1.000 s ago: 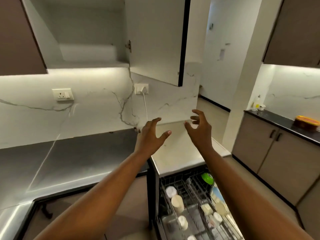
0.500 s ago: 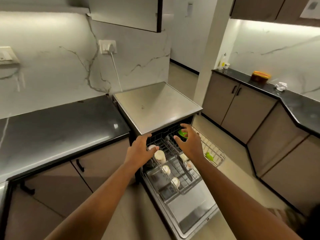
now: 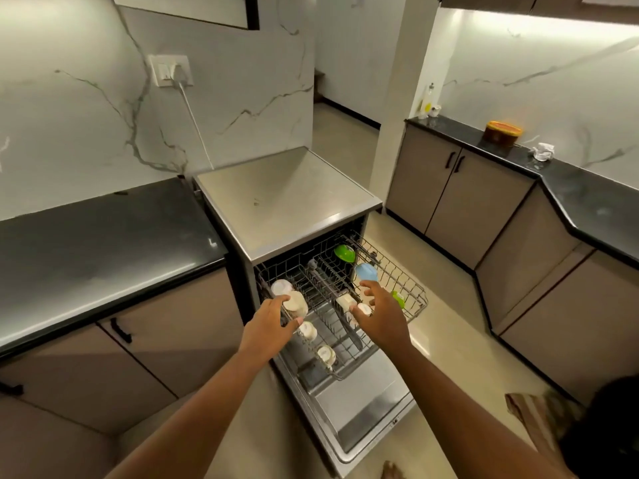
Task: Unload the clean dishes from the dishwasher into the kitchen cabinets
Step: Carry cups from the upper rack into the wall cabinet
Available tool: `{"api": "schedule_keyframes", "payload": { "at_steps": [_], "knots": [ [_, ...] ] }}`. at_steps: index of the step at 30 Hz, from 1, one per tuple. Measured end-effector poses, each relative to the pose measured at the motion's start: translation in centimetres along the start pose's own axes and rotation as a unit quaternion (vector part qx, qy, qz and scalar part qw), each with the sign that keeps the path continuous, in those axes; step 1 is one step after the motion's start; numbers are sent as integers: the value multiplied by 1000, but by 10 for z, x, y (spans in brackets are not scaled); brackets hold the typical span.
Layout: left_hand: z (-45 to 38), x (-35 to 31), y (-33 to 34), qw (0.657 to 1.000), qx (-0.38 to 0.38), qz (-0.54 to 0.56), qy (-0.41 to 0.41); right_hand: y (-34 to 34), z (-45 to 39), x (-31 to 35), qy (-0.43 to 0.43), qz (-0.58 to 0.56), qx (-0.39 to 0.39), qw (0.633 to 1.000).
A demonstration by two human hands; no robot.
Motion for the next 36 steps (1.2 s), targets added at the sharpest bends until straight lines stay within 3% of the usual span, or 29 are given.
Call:
{"api": "schedule_keyframes", "payload": {
  "at_steps": [10,17,23,36],
  "knots": [
    [-66,-20,81,997,-1,14,-75,-10,-90,-72,-13,65,74,995],
    [-71,-1,116,987,-16,4,-160,30,-129,-97,-58,108,161,979],
    [-74,34,157,980,6,21,-197,95,-132,-122,-82,168,238,953],
    [-145,140,261,987,76,-17,-139,293,-134,-208,-118,279,343,889]
  ]
}}
Point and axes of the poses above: each hand's wrist, its own z-axis away from the middle knuckle, its own y-axis out of the palm, x = y × z, the point moved 10 cm from there along -z, towards the middle knuckle, and after that the axes turned 14 degrees about y, right-handed, at the moved point
